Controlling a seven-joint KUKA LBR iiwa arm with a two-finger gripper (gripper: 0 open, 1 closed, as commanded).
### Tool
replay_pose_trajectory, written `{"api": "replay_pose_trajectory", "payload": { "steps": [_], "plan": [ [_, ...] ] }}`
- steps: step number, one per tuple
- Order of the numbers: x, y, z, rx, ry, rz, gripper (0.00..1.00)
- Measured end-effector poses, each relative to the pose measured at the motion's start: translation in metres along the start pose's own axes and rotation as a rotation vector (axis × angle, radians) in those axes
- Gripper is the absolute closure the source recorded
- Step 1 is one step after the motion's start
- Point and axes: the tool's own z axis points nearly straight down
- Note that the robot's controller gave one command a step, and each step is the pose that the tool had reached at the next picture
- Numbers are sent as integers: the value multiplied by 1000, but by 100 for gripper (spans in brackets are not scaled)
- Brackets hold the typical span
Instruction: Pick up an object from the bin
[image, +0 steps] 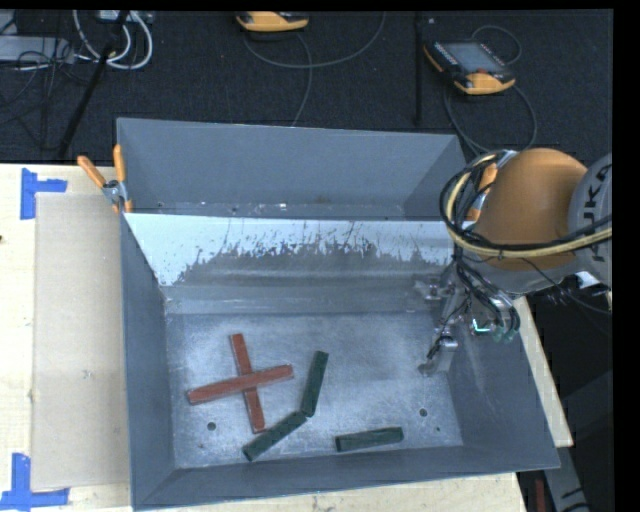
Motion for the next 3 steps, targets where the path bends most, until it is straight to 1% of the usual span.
{"api": "replay_pose_trajectory", "payload": {
  "steps": [1,2,3],
  "plan": [
    [24,58,4,-2,-3,-17,0],
    [-8,147,44,-3,-8,-35,0],
    [40,138,93,2,2,-29,0]
  ]
}}
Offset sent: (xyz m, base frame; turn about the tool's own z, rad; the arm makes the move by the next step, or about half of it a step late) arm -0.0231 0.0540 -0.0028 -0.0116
